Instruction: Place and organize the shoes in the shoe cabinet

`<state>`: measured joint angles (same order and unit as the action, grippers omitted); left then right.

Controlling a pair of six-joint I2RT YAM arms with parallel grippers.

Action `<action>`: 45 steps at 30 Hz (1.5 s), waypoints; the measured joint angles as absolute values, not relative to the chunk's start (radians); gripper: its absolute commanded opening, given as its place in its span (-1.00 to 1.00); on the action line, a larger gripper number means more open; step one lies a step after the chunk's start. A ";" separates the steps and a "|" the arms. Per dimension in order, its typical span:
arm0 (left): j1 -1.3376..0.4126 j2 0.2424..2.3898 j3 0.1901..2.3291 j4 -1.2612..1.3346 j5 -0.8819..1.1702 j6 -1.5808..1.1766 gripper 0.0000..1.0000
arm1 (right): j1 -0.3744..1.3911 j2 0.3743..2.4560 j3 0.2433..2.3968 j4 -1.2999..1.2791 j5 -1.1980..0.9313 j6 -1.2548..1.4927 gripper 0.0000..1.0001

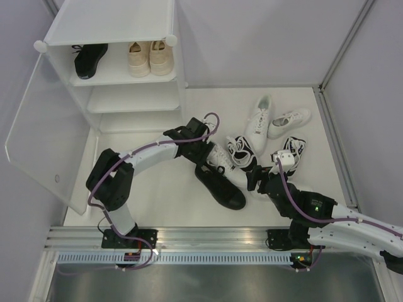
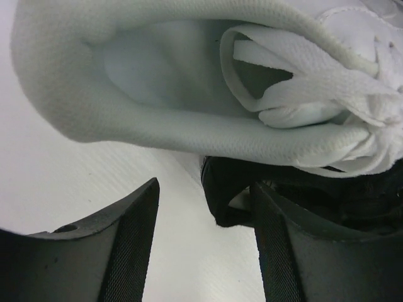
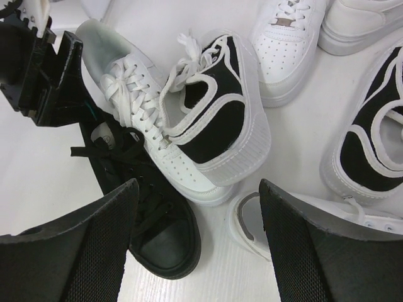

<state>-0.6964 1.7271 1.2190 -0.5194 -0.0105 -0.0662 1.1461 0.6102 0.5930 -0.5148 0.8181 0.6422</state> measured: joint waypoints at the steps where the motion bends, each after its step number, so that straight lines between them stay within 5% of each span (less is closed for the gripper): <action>1: -0.696 1.740 1.221 -0.513 -0.010 -0.066 0.20 | 1.146 0.610 0.593 -0.516 0.818 0.643 0.62; 6: -0.699 1.792 1.218 -0.505 0.001 -0.073 0.10 | 1.146 0.623 0.588 -0.517 0.818 0.648 0.62; 9: -0.703 1.794 1.189 -0.485 0.005 -0.089 -0.19 | 1.146 0.633 0.585 -0.516 0.818 0.651 0.62; 13: -0.710 1.766 1.120 -0.443 -0.007 -0.120 -0.95 | 1.146 0.640 0.572 -0.515 0.818 0.652 0.62; 14: -0.708 1.747 1.100 -0.435 -0.012 -0.130 -0.95 | 1.146 0.642 0.570 -0.514 0.818 0.653 0.62; 20: -0.635 1.608 0.972 -0.538 -0.031 -0.212 -0.95 | 1.146 0.662 0.567 -0.502 0.817 0.654 0.62; 30: -0.233 1.249 0.794 -0.669 -0.139 -0.488 -0.95 | 1.146 0.676 0.560 -0.456 0.803 0.654 0.61; 37: -0.173 1.199 0.692 -0.689 -0.241 -0.789 -0.94 | 1.146 0.697 0.559 -0.441 0.783 0.654 0.61; 41: -0.167 1.166 0.646 -0.725 -0.260 -0.979 -0.67 | 1.146 0.679 0.556 -0.441 0.781 0.657 0.61; 42: -0.167 1.157 0.643 -0.731 -0.260 -1.013 -0.43 | 1.146 0.669 0.553 -0.440 0.781 0.659 0.61; 44: -0.167 1.135 0.642 -0.727 -0.253 -1.065 -0.28 | 1.146 0.649 0.544 -0.441 0.781 0.662 0.61; 45: -0.167 1.124 0.642 -0.721 -0.251 -1.081 0.16 | 1.146 0.641 0.540 -0.441 0.781 0.663 0.61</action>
